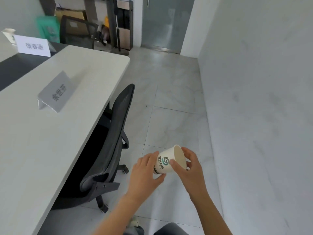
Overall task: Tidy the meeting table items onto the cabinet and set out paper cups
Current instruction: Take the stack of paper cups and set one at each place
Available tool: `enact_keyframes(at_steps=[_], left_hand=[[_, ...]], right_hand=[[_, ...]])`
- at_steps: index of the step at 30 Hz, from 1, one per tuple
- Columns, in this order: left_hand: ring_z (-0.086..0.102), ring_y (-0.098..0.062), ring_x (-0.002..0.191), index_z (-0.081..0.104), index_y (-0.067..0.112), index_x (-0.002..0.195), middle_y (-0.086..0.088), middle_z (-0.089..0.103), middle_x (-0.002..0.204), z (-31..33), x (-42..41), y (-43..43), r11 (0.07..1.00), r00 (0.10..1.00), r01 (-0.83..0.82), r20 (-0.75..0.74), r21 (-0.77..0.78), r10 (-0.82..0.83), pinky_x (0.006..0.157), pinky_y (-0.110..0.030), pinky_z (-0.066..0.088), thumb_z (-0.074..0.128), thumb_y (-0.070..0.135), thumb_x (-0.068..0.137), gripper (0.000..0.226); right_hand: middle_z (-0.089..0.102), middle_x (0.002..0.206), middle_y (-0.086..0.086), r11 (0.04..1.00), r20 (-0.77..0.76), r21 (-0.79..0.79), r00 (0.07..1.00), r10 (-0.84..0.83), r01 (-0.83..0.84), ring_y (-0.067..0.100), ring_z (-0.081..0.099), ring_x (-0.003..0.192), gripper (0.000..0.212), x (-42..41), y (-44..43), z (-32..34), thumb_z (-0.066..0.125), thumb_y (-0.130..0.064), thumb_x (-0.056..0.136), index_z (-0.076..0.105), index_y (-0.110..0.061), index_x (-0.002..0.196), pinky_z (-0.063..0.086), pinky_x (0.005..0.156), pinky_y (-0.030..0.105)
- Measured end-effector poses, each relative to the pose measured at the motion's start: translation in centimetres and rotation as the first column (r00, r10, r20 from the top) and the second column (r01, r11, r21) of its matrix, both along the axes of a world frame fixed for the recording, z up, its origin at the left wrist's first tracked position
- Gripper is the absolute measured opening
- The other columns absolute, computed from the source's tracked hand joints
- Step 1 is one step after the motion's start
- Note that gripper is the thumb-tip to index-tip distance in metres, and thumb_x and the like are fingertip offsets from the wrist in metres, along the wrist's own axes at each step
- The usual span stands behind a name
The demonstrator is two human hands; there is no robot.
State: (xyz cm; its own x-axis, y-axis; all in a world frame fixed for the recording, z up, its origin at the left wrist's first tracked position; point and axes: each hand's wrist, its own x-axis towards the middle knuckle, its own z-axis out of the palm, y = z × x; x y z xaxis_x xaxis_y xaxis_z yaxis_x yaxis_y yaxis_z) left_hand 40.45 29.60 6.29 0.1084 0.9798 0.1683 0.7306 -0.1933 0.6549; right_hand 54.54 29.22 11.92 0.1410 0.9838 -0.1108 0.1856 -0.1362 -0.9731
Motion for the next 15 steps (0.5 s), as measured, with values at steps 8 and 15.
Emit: enact_keyframes(at_steps=[8,15], left_hand=[[0.045,-0.013,0.113,0.035,0.022,0.135,0.006,0.049,0.127,-1.8,2.4,9.3,0.994,0.998,0.062,-0.021,-0.092,-0.064,0.093,-0.026,0.04,0.064,0.038,0.077,0.067],[0.046,-0.023,0.118,0.039,0.015,0.134,-0.003,0.052,0.128,-1.0,3.4,20.1,0.951,0.956,-0.294,-0.025,-0.093,0.293,0.096,-0.035,0.04,0.065,0.032,0.08,0.062]], right_hand=[[0.05,0.1,-0.022,0.994,0.021,-0.102,0.999,-0.044,0.046,0.008,0.055,0.091,0.039,3.1,9.2,-2.9,0.069,-0.015,0.077,0.044,-0.04,0.097,0.051,0.061,0.006],[0.049,0.104,-0.019,0.983,0.057,-0.044,0.982,0.182,-0.179,0.007,0.054,0.094,0.039,5.2,24.1,-2.6,0.069,-0.02,0.076,0.044,-0.045,0.092,0.054,0.067,0.014]])
